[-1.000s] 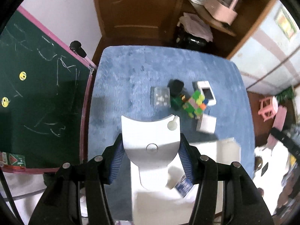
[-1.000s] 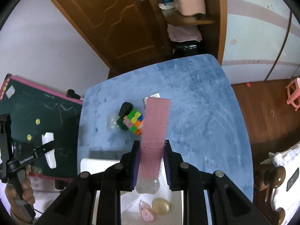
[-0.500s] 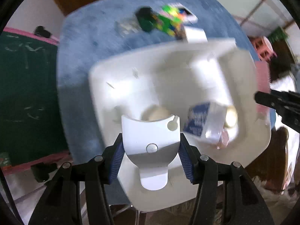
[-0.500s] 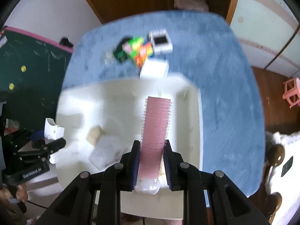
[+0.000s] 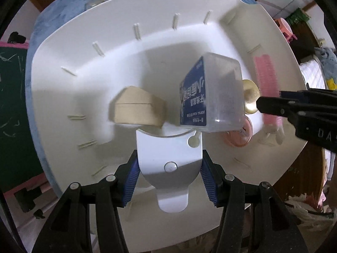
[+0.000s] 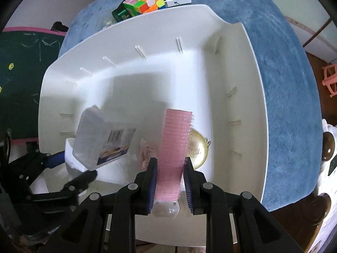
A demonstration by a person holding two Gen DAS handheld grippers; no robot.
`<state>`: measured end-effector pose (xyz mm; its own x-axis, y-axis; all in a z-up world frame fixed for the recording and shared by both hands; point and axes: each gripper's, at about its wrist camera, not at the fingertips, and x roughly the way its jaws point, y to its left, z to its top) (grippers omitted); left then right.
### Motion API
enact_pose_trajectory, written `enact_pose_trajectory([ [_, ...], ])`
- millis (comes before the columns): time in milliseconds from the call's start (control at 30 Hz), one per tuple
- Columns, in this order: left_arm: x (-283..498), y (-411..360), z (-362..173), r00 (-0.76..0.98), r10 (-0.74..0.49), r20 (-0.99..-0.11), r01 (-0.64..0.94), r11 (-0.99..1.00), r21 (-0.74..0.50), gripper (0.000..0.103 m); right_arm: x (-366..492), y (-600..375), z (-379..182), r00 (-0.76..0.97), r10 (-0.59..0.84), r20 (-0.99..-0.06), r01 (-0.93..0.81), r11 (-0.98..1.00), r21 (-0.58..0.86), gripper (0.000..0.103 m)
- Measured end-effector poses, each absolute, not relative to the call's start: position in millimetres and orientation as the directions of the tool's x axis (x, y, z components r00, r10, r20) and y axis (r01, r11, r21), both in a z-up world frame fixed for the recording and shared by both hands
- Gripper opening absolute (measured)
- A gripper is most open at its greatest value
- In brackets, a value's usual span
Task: Organize rigid objects
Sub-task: 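Carry the white hook and pink comb over the white tray, then lower the hook and comb into the tray and open both tools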
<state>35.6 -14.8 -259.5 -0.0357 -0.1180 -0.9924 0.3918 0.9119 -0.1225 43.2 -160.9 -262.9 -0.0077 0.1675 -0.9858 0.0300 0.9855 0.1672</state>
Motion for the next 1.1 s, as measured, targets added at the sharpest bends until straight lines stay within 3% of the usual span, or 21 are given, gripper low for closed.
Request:
enact_pose_trajectory([
  [100,39,-19,-259,-0.025,-0.134,-0.991,0.382,0.914,-0.134,0.059,46,-158,-265,-0.014,0.166,-0.986,0.030,0.986,0.166,0.029],
  [267,50,-16,-260,-0.040,-0.193,-0.980,0.308,0.931,-0.196,0.059,43,-162,-261,0.003,0.168,-0.986,0.038,0.985,0.168,0.050],
  [400,56,-15,-256,-0.029,-0.219,-0.975,0.290,0.932,-0.218,0.064,40,-166,-259,0.012,0.163,-0.986,0.043,0.986,0.164,0.050],
  [1100,69,-2,-247,0.021,-0.135,-0.991,0.254,0.959,-0.125,0.064,54,-157,-256,0.011,0.178,-0.984,0.010,0.984,0.179,0.050],
])
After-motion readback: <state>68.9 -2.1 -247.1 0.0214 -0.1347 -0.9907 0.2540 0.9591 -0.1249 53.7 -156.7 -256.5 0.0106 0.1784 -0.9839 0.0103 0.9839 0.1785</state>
